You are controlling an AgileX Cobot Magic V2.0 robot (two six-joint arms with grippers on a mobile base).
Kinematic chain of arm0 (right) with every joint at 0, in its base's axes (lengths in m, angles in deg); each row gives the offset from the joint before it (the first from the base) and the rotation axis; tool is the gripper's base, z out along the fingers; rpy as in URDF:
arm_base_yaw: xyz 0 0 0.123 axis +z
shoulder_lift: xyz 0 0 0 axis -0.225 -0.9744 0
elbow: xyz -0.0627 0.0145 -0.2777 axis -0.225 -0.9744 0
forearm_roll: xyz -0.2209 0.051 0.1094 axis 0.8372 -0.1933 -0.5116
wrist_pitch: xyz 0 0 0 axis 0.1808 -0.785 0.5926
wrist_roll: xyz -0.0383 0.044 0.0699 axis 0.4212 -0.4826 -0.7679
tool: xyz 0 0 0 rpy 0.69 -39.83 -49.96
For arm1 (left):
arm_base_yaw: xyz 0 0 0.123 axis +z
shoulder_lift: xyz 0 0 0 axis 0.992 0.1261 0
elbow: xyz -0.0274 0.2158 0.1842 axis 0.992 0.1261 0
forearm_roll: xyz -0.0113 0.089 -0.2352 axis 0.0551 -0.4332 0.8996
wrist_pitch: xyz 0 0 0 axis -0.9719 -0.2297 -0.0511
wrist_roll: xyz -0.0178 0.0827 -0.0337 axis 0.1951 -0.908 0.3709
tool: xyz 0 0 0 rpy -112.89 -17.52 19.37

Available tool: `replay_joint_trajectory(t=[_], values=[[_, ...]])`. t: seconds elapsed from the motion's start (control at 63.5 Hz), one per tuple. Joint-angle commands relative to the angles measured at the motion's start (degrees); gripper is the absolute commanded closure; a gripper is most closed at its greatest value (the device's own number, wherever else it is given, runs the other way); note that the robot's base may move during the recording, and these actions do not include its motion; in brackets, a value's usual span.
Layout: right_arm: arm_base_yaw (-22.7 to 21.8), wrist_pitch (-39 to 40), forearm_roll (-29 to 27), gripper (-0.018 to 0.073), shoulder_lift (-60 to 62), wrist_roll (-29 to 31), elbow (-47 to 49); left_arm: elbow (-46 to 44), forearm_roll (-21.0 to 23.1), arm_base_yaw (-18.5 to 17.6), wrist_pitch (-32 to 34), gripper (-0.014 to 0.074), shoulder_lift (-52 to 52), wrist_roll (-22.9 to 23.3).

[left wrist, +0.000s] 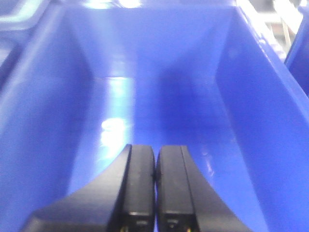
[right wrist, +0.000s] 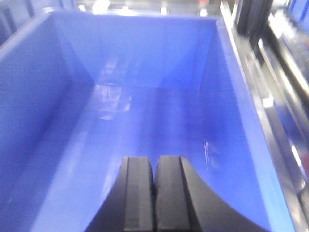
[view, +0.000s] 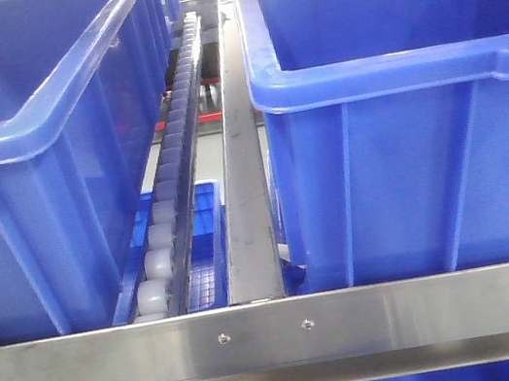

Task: Pick and sort blue part to right shelf

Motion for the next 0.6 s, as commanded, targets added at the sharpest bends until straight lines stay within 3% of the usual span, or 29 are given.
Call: replay_joint_trajectory(t=[0.0, 0.331, 0.583], values=[[-0.3, 6.2, 0.7, 0.0503, 5.4, 0.3, -2.1, 2.1, 0.6, 0.2, 5.3, 0.0462, -5.3, 0.4], [-0.3, 5.2, 0.7, 0.0503, 21.4, 0.3, -11.6, 14.5, 0.6, 0.2, 5.1, 0.0463, -24.4, 0.4], [-0.3, 5.3, 0.7, 0.0503, 22.1, 0.3, -12.0, 15.6, 0.6, 0.2, 5.3, 0.0463, -27.7, 0.4]])
